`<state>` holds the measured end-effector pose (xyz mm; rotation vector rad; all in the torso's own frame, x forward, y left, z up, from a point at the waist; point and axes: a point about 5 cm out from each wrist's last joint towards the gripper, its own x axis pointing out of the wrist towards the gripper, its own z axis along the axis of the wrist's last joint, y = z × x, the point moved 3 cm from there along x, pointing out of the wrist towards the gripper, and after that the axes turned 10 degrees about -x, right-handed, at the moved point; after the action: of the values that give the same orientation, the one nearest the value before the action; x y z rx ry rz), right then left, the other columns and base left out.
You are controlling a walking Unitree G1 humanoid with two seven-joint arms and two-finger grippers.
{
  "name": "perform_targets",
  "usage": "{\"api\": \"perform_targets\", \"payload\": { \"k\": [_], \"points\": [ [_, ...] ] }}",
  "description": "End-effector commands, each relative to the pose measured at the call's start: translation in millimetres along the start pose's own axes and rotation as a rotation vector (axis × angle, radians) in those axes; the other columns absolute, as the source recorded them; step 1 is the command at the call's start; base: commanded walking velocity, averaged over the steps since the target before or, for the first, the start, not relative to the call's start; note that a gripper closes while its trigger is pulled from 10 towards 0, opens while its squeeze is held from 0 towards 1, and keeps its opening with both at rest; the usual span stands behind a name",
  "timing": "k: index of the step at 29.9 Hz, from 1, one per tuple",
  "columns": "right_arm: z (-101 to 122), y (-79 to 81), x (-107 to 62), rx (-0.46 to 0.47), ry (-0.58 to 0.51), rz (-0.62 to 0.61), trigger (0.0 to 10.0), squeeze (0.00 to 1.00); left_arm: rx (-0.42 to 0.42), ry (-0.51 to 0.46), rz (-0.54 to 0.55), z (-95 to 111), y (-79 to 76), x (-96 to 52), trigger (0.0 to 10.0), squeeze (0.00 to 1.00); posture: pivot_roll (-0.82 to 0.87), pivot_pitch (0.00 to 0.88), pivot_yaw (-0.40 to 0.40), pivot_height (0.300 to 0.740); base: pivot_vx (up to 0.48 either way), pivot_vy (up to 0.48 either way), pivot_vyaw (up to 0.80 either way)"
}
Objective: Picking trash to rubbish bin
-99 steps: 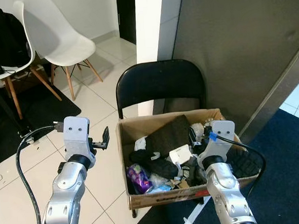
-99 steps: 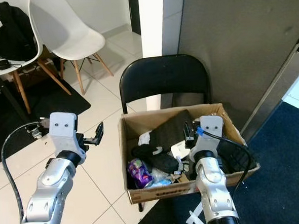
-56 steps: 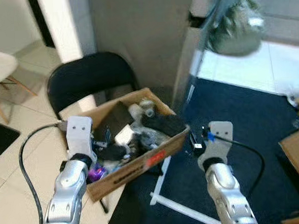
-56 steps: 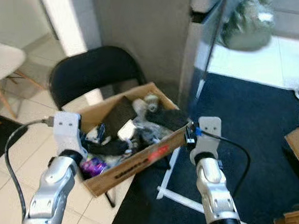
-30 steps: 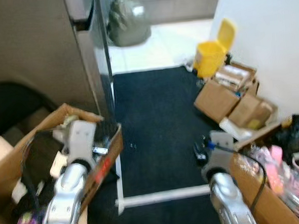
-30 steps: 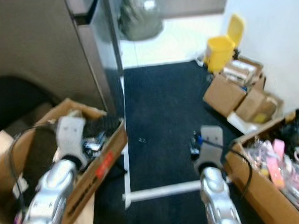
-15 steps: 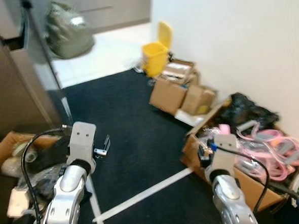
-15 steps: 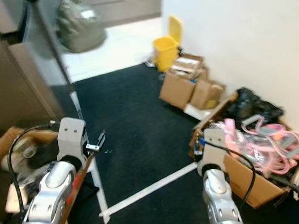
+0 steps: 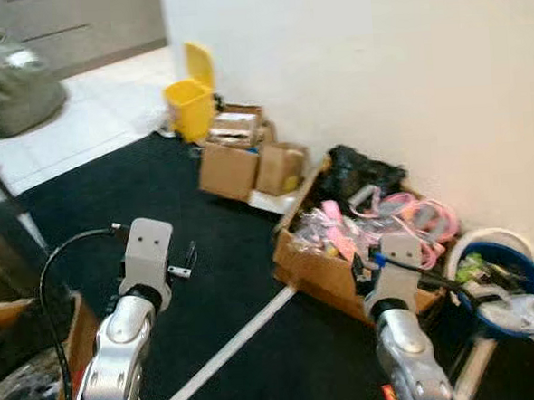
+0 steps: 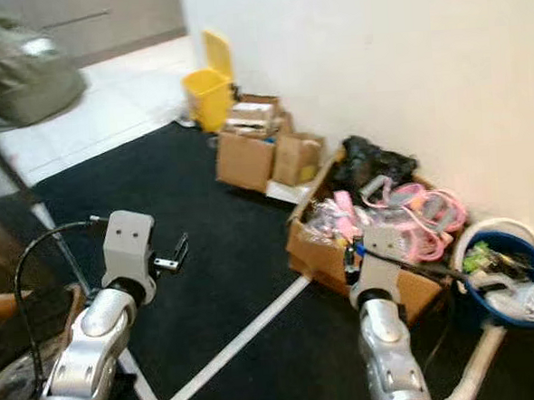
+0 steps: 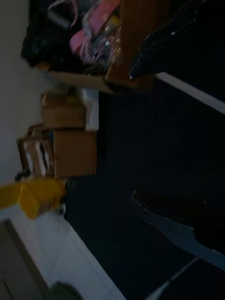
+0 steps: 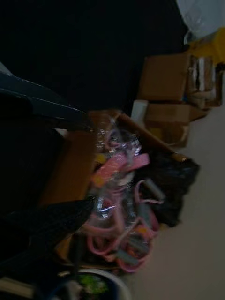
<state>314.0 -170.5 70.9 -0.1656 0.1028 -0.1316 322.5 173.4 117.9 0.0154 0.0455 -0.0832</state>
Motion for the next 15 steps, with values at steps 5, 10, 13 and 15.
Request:
{"api": "perform_targets", "payload": {
  "k": [5, 10, 13, 15],
  "points": [
    [-9.0, -3.1, -3.4, -0.009, 0.03, -0.007, 10.0, 0.0, 0.013, 0.026, 0.0, -6.4, 1.2, -0.9, 10.0, 0.0, -0.02, 0.117, 0.022, 0.74, 0.0, 0.0, -0.8],
    [-9.3, -3.8, -3.1, -0.004, 0.033, -0.009, 10.0, 0.0, 0.017, 0.026, -0.008, -5.9, 0.7, -0.4, 10.0, 0.0, -0.02, 0.107, 0.023, 0.74, 0.0, 0.0, -0.8],
    [-9.4, -3.6, -2.7, -0.005, 0.033, -0.007, 10.0, 0.0, 0.013, 0.025, -0.002, -5.7, 1.7, -0.1, 10.0, 0.0, -0.02, 0.109, 0.025, 0.74, 0.0, 0.0, -0.8],
    [-8.9, -4.2, -2.3, -0.004, 0.033, -0.012, 10.0, 0.0, 0.018, 0.023, -0.011, -5.0, 0.7, 0.7, 10.0, 0.0, -0.02, 0.109, 0.019, 0.74, 0.0, 0.0, -0.8]
  ]
}}
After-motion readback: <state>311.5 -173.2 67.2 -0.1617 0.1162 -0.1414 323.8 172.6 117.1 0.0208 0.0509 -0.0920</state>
